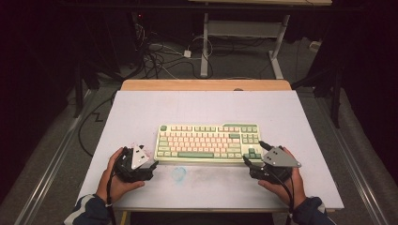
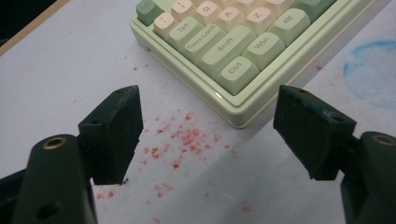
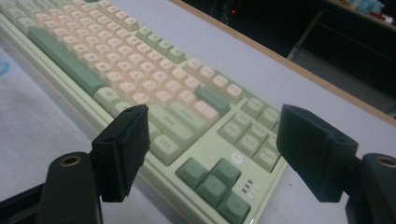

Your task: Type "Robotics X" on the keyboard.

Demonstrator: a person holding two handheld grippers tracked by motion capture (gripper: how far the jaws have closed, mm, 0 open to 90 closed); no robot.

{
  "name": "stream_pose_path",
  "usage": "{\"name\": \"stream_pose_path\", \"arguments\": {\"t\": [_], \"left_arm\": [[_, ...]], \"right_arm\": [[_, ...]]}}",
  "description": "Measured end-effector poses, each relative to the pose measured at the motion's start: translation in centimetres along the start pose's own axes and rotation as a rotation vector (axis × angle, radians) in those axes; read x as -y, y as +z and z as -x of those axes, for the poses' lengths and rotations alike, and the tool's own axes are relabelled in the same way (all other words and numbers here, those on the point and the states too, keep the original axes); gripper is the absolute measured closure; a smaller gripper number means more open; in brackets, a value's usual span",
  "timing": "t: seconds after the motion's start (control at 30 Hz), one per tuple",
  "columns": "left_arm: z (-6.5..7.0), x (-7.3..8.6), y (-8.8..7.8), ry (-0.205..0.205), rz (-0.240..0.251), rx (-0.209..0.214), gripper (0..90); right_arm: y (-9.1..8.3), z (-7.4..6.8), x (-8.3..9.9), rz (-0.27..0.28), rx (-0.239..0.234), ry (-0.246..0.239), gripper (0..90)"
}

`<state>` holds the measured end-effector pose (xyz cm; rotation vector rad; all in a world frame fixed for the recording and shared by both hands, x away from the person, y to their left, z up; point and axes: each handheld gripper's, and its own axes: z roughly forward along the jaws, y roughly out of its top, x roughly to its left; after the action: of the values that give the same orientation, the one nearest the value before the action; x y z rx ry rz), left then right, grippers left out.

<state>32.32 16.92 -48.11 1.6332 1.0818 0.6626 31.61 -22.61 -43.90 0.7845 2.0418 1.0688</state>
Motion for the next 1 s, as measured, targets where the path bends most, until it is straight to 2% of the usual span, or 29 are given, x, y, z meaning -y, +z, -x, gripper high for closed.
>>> {"name": "stream_pose_path", "arguments": {"t": [0.2,0.37,0.4,0.43,0.5,0.53,0.6,0.67,0.73,0.77,0.8,1.0], "left_arm": [[-0.1,-1.1,0.1,-0.028,0.021,0.02,25.3],[0.0,-2.2,-0.2,-0.062,0.023,0.114,33.3],[0.0,-2.4,-0.2,-0.066,0.014,0.132,44.1],[0.0,-2.7,-0.2,-0.061,0.004,0.139,44.1],[0.2,-3.1,0.1,-0.06,-0.011,0.14,55.6],[0.3,-3.7,0.5,-0.087,-0.023,0.159,69.7],[0.4,-3.9,0.7,-0.095,-0.028,0.17,80.2],[1.0,-4.2,1.0,-0.084,-0.038,0.191,86.9],[1.7,-4.6,1.5,-0.071,-0.033,0.218,87.5],[2.5,-4.9,2.1,-0.056,-0.04,0.239,87.6],[2.5,-4.9,2.1,-0.056,-0.04,0.239,87.6],[4.7,-5.3,4.8,-0.028,-0.081,0.279,87.0]], "right_arm": [[-0.3,-0.4,0.7,-0.02,-0.016,-0.012,26.9],[-0.1,-0.5,0.8,-0.031,-0.02,-0.015,27.0],[0.1,-0.5,0.9,-0.037,-0.02,-0.018,27.1],[0.1,-0.5,0.9,-0.037,-0.02,-0.018,27.1],[0.2,-0.6,0.9,-0.042,-0.023,-0.021,27.3],[0.3,-0.7,1.0,-0.048,-0.024,-0.022,27.3],[0.4,-0.7,1.0,-0.053,-0.025,-0.024,27.5],[0.5,-0.8,1.1,-0.061,-0.025,-0.028,27.6],[0.6,-0.9,1.1,-0.063,-0.026,-0.03,27.6],[0.7,-1.0,1.1,-0.069,-0.025,-0.033,28.0],[0.7,-1.0,1.1,-0.069,-0.025,-0.033,28.0],[0.9,-1.1,1.2,-0.08,-0.032,-0.042,28.1]]}}
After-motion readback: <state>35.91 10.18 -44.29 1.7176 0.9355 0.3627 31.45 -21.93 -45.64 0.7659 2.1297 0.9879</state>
